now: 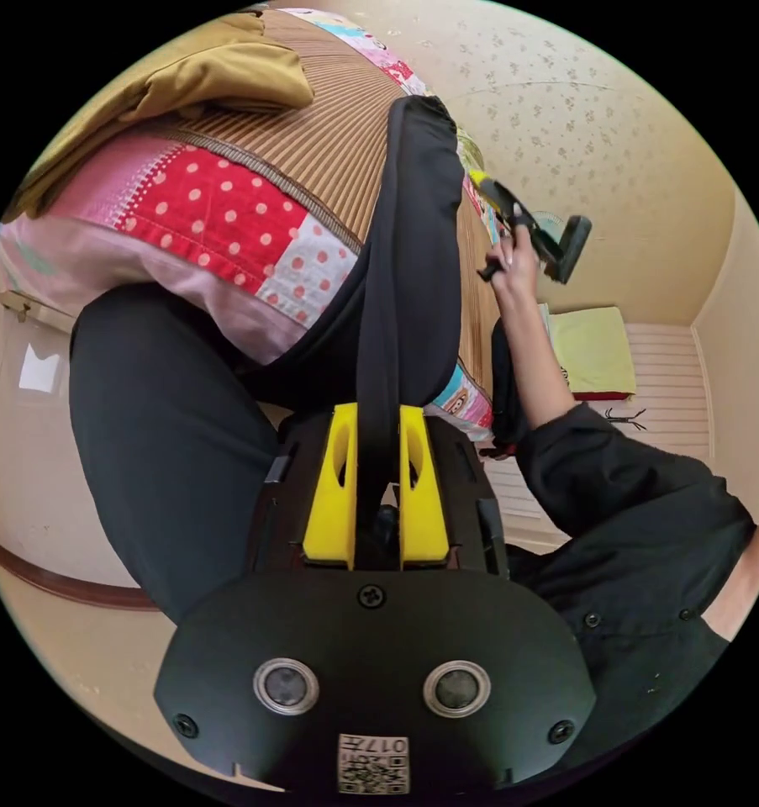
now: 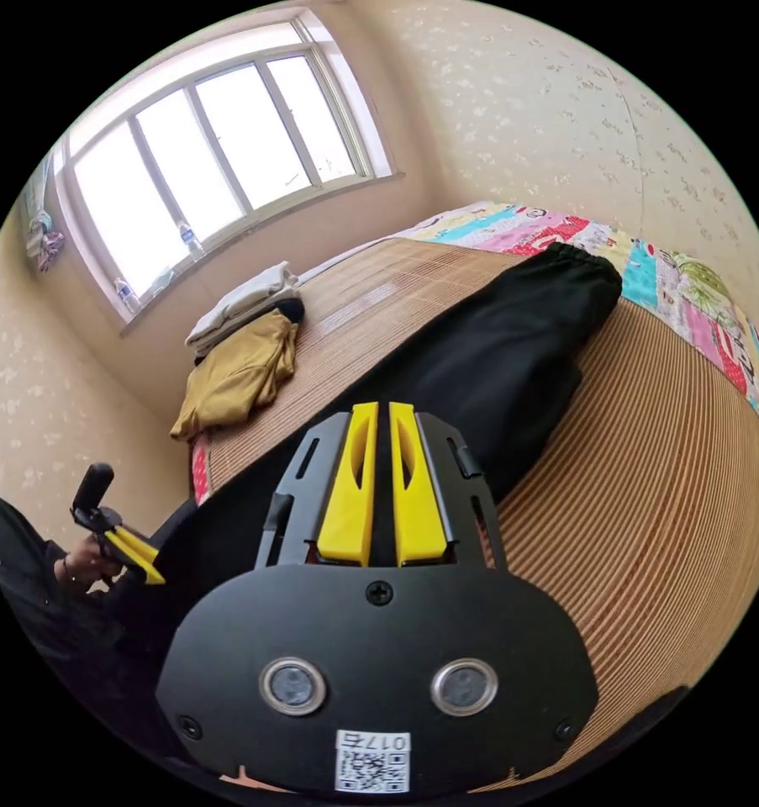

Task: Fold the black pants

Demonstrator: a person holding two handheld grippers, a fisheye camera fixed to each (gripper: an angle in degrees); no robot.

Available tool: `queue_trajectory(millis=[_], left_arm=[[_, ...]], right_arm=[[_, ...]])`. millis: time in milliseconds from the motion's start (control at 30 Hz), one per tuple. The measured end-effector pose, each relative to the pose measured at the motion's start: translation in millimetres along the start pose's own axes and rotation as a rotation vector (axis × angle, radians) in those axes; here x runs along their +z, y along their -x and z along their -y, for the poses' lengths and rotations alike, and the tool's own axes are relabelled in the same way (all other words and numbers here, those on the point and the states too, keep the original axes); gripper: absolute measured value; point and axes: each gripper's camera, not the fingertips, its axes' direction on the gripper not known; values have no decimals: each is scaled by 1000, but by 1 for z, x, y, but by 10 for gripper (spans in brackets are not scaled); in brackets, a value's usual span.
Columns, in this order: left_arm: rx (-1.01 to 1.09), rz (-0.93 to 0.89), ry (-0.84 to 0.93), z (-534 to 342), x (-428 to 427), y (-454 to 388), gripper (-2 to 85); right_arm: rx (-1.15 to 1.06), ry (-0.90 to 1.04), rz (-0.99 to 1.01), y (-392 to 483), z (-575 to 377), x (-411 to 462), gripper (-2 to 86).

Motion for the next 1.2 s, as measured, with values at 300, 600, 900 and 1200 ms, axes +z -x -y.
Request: queue_trajectory(millis=[300, 600, 900, 1200], left_arm=[[-17, 28, -143, 2, -24, 4, 83], [63, 148, -104, 35, -21, -10, 77], [42, 189, -132, 28, -15, -5, 46], [184, 63, -95, 17, -33, -24, 25]], right_arm=[[153, 131, 28, 58, -174, -61, 28], [221, 147, 21, 72, -221, -57, 47], [346, 104, 110, 51, -244, -56, 28], [274, 61, 205, 16, -235, -122, 15]])
